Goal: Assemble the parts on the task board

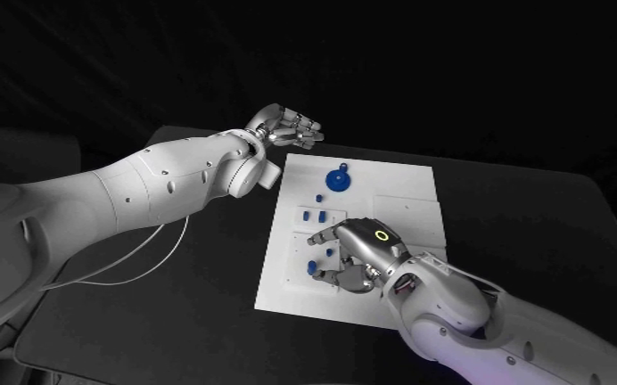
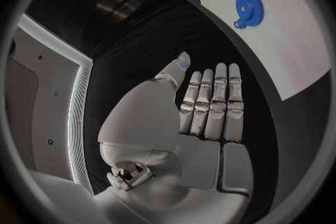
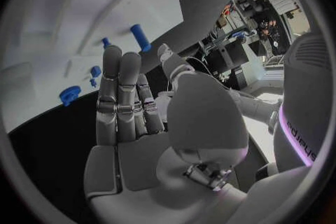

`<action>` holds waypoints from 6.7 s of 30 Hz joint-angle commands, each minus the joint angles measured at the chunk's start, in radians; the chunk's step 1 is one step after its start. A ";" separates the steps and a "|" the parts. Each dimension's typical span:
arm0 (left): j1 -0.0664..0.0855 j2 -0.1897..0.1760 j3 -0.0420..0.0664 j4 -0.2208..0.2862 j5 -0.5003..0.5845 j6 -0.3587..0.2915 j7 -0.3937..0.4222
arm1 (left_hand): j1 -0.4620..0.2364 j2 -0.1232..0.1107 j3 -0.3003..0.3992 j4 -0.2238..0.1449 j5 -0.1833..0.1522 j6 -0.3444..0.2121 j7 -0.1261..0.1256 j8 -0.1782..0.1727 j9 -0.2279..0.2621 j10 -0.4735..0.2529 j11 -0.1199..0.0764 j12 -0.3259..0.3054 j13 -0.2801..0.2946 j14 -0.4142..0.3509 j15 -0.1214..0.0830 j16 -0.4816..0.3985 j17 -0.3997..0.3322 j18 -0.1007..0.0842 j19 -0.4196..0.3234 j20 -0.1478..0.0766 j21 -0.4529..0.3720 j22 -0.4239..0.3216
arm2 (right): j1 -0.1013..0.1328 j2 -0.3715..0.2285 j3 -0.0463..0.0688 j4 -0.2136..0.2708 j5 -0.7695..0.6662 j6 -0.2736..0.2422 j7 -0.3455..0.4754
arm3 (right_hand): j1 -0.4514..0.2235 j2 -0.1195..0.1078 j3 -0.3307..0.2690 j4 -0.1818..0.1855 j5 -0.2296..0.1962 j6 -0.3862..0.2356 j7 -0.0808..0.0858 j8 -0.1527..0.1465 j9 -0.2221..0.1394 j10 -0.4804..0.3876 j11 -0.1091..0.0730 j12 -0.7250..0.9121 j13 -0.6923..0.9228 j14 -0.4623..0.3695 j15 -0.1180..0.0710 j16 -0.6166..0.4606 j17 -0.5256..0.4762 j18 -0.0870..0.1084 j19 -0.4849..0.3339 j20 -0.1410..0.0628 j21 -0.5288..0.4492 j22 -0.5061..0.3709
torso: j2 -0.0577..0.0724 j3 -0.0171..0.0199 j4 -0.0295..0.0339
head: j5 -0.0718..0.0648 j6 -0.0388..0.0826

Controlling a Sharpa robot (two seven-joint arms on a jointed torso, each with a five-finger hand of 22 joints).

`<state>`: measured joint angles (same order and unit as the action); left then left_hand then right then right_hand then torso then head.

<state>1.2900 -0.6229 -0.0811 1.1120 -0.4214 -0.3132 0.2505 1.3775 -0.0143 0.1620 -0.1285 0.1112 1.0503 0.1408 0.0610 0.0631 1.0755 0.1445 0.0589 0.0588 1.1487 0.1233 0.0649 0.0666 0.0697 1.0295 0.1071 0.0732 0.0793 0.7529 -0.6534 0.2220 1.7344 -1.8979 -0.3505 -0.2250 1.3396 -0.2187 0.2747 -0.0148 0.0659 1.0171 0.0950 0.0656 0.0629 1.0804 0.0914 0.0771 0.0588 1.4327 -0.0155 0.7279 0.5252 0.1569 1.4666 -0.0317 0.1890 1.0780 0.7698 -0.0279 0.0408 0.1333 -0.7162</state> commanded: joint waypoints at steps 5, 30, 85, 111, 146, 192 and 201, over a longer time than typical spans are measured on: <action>0.001 -0.009 0.001 0.001 0.009 0.016 0.012 | -0.003 0.005 -0.002 -0.004 0.004 -0.007 0.003 0.001 -0.001 -0.007 0.000 0.000 -0.001 -0.003 0.001 -0.003 0.000 -0.013 -0.002 0.004 0.005 -0.001 | 0.001 -0.090 0.085 0.004 0.369 -0.029 0.041 | -0.078 0.076 0.083 0.031 0.009 0.068 0.013 -0.003 0.001 0.232 -0.058 0.031 0.009 0.023 -0.037 0.013 0.008 -0.021 0.041 -0.033 0.037 0.009 | -0.008 -0.0007 -0.0072 | -0.033 0.013; -0.026 -0.093 0.000 0.054 0.117 0.059 0.083 | -0.014 0.014 -0.162 0.047 -0.021 -0.020 0.004 0.001 -0.001 -0.003 0.000 0.000 -0.001 -0.004 0.005 -0.003 0.001 -0.017 -0.007 0.011 0.000 -0.006 | -0.002 -0.269 0.196 -0.042 0.797 0.336 -0.322 | -0.199 0.114 -0.098 0.048 0.298 0.156 -0.039 -0.002 0.082 0.203 -0.129 0.772 0.976 0.004 -0.083 0.191 0.326 -0.069 0.044 -0.087 0.395 0.194 | -0.052 -0.0006 -0.0269 | -0.072 0.016; -0.050 -0.154 -0.011 0.175 0.149 0.100 0.079 | -0.085 -0.124 -0.284 0.376 -0.064 -0.056 0.014 0.002 0.000 -0.006 0.003 0.001 0.000 -0.034 0.012 -0.003 -0.003 -0.027 -0.018 0.009 -0.002 -0.007 | -0.005 -0.133 0.079 -0.152 0.570 0.398 -0.497 | -0.228 0.174 -0.381 0.109 0.189 0.090 -0.026 -0.002 0.149 0.221 -0.115 0.757 1.084 0.017 -0.073 0.213 0.468 -0.070 0.049 -0.077 0.413 0.282 | -0.087 -0.0248 0.0121 | -0.116 -0.040; -0.050 -0.160 -0.011 0.167 0.149 0.103 0.063 | -0.106 -0.095 -0.273 0.313 -0.064 -0.055 0.014 0.002 0.000 -0.008 0.004 0.001 0.000 -0.035 0.013 -0.003 -0.002 -0.024 -0.017 0.011 -0.002 -0.007 | 0.006 -0.175 0.097 -0.092 0.666 0.300 -0.481 | -0.255 0.140 0.140 -0.134 0.242 0.146 -0.037 -0.002 0.118 0.223 -0.130 0.756 1.081 0.020 -0.084 0.210 0.478 -0.085 0.050 -0.089 0.421 0.294 | -0.081 -0.0360 0.0500 | -0.145 -0.033; -0.050 -0.155 -0.012 0.152 0.149 0.110 0.053 | -0.113 -0.085 -0.274 0.295 -0.064 -0.052 0.014 0.002 0.000 -0.009 0.005 0.001 0.000 -0.034 0.013 -0.003 -0.002 -0.023 -0.017 0.011 -0.002 -0.007 | 0.036 -0.166 0.103 -0.052 0.627 0.476 -0.503 | -0.289 0.124 0.044 0.051 0.101 0.182 -0.051 -0.002 0.112 0.228 -0.133 0.732 1.053 0.020 -0.085 0.195 0.474 -0.093 0.048 -0.090 0.398 0.289 | -0.075 -0.0457 0.0827 | -0.175 -0.031; -0.050 -0.159 -0.013 0.151 0.148 0.114 0.045 | -0.117 -0.080 -0.273 0.292 -0.064 -0.050 0.014 0.002 0.000 -0.012 0.005 0.001 0.000 -0.036 0.014 -0.003 -0.002 -0.023 -0.018 0.012 -0.002 -0.007 | 0.036 -0.155 0.080 -0.056 0.601 0.436 -0.493 | -0.333 0.115 0.122 0.072 0.074 0.207 -0.059 -0.002 0.111 0.249 -0.139 0.729 1.053 0.023 -0.088 0.198 0.480 -0.097 0.051 -0.094 0.410 0.292 | -0.072 -0.0519 0.1028 | -0.192 -0.034; -0.050 -0.159 -0.013 0.146 0.148 0.115 0.045 | -0.117 -0.076 -0.273 0.292 -0.064 -0.049 0.014 0.002 0.000 -0.013 0.005 0.001 0.000 -0.036 0.014 -0.003 -0.002 -0.022 -0.018 0.013 -0.002 -0.007 | 0.039 -0.173 0.102 -0.041 0.633 0.432 -0.494 | -0.330 0.115 0.125 0.072 0.083 0.208 -0.059 -0.002 0.110 0.251 -0.139 0.730 1.054 0.023 -0.088 0.200 0.481 -0.098 0.051 -0.094 0.414 0.292 | -0.073 -0.0527 0.1047 | -0.195 -0.033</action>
<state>1.2394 -0.7830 -0.0949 1.2578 -0.2787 -0.2112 0.2901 1.2605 -0.0972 -0.1101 0.1663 0.0495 0.9985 0.1534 0.0610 0.0631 1.0683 0.1517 0.0588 0.0588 1.1181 0.1397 0.0650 0.0657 0.0534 1.0149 0.1143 0.0732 0.0732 0.7911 -0.8249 0.3236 1.6913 -1.2829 0.0914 -0.6975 1.0069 -0.1041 0.3935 0.0579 0.1472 1.2148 0.0390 0.0608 0.1737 1.3243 -0.0482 0.8008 1.1116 1.4562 -0.0998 0.9245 1.0047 0.0770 1.4648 -0.1197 0.5968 1.3073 0.6972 -0.0802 0.1442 -0.0608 -0.7490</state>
